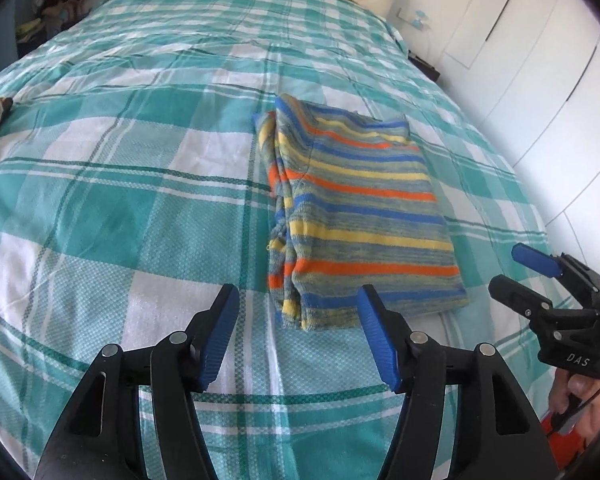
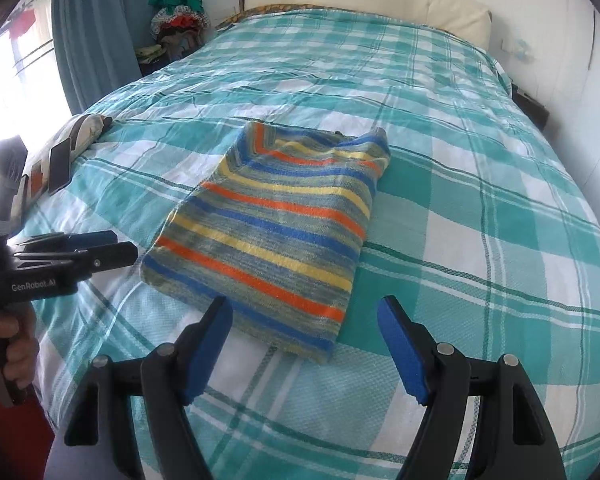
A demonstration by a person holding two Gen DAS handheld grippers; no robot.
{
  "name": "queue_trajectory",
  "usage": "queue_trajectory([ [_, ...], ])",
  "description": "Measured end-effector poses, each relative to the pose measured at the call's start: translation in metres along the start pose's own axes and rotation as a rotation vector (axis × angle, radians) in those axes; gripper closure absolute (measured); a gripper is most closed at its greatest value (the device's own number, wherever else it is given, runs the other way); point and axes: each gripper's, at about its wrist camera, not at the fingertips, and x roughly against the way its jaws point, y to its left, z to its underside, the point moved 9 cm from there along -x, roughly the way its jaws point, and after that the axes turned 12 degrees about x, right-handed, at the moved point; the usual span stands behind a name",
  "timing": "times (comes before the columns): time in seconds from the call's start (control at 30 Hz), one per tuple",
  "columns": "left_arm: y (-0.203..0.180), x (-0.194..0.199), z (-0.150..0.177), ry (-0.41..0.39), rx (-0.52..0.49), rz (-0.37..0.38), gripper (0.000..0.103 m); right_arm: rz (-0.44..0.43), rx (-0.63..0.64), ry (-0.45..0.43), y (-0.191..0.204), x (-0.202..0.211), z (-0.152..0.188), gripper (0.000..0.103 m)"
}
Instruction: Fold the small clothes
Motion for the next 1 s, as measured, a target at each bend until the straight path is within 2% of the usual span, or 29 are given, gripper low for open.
queue_trajectory([
  [0.13, 0.002, 0.000, -0.001, 0.001, -0.004, -0.012, 0.034, 0.010, 0.013, 0.011, 0.002, -0.003, -0.001, 0.028],
  [0.27, 0.004, -0.003, -0.008, 0.005, -0.023, -0.004, 0.017, -0.030, -0.009, 0.013, 0.000, -0.009, 0.002, 0.024],
  [0.33, 0.006, -0.005, -0.023, -0.007, -0.005, 0.040, 0.015, -0.088, -0.085, -0.010, -0.012, -0.015, 0.001, 0.024],
  [0.4, 0.007, -0.012, -0.043, -0.018, 0.039, 0.095, 0.011, -0.151, -0.216, -0.049, -0.038, -0.025, -0.002, 0.024],
  [0.47, 0.009, -0.030, -0.061, -0.005, 0.094, 0.118, 0.010, -0.204, -0.340, -0.080, -0.064, -0.042, -0.009, 0.024],
  [0.53, 0.009, -0.055, -0.072, 0.029, 0.121, 0.117, 0.011, -0.302, -0.430, -0.071, -0.078, -0.069, -0.017, 0.025],
  [0.6, 0.007, -0.078, -0.076, 0.054, 0.105, 0.090, 0.016, -0.370, -0.476, -0.059, -0.081, -0.094, -0.026, 0.030],
  [0.67, 0.002, -0.101, -0.071, 0.110, 0.083, 0.081, 0.018, -0.430, -0.505, -0.037, -0.077, -0.120, -0.031, 0.037],
  [0.7, 0.001, -0.109, -0.067, 0.127, 0.070, 0.073, 0.018, -0.456, -0.519, -0.028, -0.073, -0.130, -0.031, 0.037],
  [0.73, -0.001, -0.112, -0.066, 0.117, 0.047, 0.065, 0.019, -0.492, -0.533, -0.031, -0.067, -0.139, -0.033, 0.037],
  [0.77, -0.005, -0.113, -0.065, 0.103, 0.021, 0.068, 0.028, -0.519, -0.541, -0.048, -0.062, -0.143, -0.036, 0.049],
  [0.8, -0.009, -0.114, -0.064, 0.111, 0.013, 0.093, 0.068, -0.540, -0.546, -0.047, -0.056, -0.147, -0.037, 0.060],
  [0.83, -0.013, -0.117, -0.062, 0.150, 0.039, 0.142, 0.084, -0.546, -0.554, -0.039, -0.053, -0.150, -0.038, 0.072],
  [0.9, -0.015, -0.111, -0.067, 0.139, 0.072, 0.140, 0.085, -0.516, -0.543, -0.054, -0.052, -0.147, -0.042, 0.076],
  [1.0, -0.030, -0.081, -0.078, 0.081, 0.014, 0.150, 0.086, -0.487, -0.503, -0.105, -0.047, -0.124, -0.058, 0.078],
])
